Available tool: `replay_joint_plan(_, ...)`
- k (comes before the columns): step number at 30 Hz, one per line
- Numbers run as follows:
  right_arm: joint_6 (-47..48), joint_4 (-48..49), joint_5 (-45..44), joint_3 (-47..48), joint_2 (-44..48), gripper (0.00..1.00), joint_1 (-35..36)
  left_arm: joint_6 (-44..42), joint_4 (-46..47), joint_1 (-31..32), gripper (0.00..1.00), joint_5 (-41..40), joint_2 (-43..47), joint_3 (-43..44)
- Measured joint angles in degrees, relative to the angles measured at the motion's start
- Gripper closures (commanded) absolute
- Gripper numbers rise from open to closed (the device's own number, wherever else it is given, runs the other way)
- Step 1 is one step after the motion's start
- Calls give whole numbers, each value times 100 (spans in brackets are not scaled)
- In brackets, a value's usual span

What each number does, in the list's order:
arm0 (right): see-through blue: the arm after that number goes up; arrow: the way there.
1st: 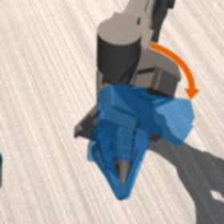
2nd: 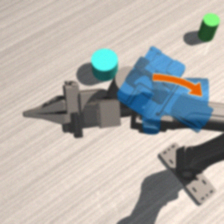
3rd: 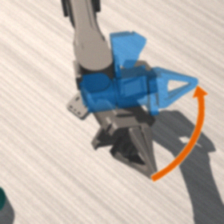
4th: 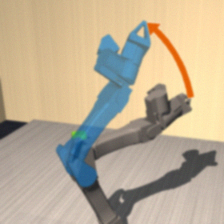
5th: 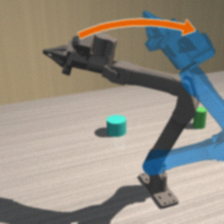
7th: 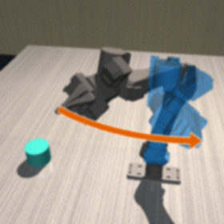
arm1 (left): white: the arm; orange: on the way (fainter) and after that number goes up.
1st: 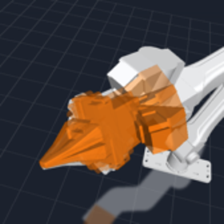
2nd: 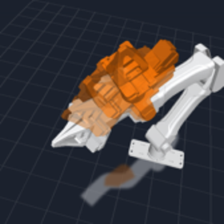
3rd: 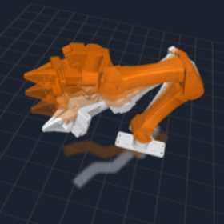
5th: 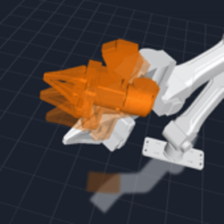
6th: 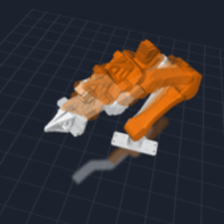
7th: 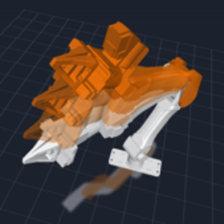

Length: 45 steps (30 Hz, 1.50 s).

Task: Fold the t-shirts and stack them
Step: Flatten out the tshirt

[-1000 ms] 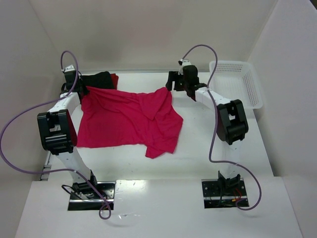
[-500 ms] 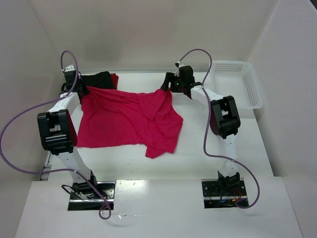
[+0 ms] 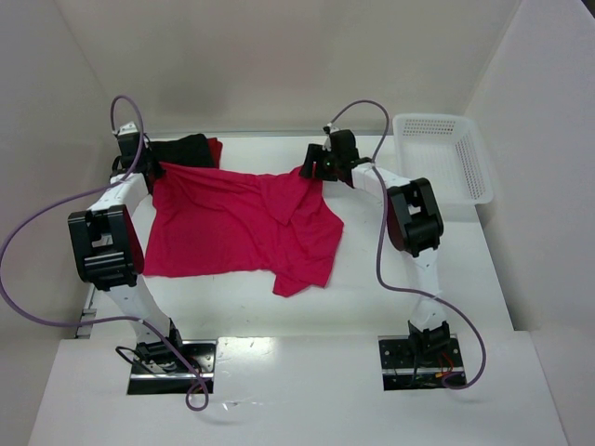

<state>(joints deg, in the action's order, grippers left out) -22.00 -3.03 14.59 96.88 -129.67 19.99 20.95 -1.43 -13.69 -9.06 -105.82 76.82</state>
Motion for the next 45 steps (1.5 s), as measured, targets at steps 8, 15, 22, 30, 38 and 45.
replay_joint_plan(8, -116, 48, 70, 138, -210, 51, 17, -7, 4, -7, 100, 37, 0, 0)
replay_joint_plan(15, -190, 46, 4, 669, -435, 97, 24, -9, 4, -52, 100, 68, 9, 0)
replay_joint_plan(22, -173, 57, -389, 833, -361, 100, -26, -11, -7, -302, 100, 219, 214, -20)
replay_joint_plan(30, 280, -131, -844, 802, 782, 100, -251, -273, -435, -455, 100, 767, 1108, 55)
replay_joint_plan(38, 614, 146, -1027, 376, 4087, 100, -448, -496, -839, -422, 100, 1818, 2728, 404)
replay_joint_plan(45, 793, 221, -1014, -466, 5893, 100, -450, -494, -1178, -417, 100, 2087, 3727, 881)
